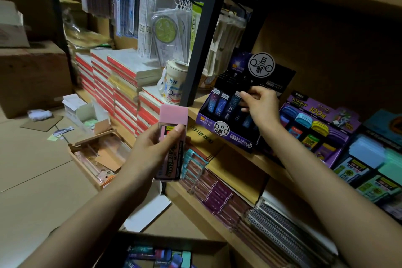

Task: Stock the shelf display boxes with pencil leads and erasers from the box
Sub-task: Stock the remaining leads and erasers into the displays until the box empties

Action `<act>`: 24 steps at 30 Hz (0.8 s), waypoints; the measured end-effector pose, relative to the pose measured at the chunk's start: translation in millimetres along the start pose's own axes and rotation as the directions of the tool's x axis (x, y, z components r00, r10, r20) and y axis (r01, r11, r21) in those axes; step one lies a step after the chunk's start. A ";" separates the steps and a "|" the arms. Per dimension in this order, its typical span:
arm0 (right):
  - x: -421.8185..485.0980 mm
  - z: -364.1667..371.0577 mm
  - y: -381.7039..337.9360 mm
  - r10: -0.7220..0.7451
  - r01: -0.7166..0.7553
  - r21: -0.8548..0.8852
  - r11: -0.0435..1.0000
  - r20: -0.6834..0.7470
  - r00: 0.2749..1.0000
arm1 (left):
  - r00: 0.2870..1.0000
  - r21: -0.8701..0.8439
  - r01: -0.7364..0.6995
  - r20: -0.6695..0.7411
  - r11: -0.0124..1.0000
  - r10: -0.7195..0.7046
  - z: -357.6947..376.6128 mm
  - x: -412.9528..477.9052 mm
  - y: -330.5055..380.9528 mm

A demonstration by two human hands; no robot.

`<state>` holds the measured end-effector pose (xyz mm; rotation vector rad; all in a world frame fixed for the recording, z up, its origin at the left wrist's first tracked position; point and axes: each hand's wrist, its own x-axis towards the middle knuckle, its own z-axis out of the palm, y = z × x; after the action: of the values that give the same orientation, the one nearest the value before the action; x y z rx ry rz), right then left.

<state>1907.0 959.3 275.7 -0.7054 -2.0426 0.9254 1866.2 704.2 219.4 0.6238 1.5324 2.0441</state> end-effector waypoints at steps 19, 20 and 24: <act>1.5 8.6 -0.4 0.018 -0.006 -0.503 0.865 0.019 1.000 | 0.999 0.004 -0.001 0.041 1.000 0.000 6.1 0.8 -2.9; -2.9 5.5 -6.3 0.018 0.004 -0.559 0.829 0.033 0.999 | 0.999 0.009 0.004 0.054 1.000 -0.005 7.4 0.5 -3.3; -42.9 -13.4 -27.4 -0.029 0.104 -0.376 0.921 0.201 0.979 | 0.990 0.034 0.033 0.137 0.999 -0.038 13.8 -2.1 -8.8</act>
<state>1937.1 917.2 285.6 -0.7686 -2.4416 0.5717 1877.6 715.1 214.4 0.7283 1.4880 1.9122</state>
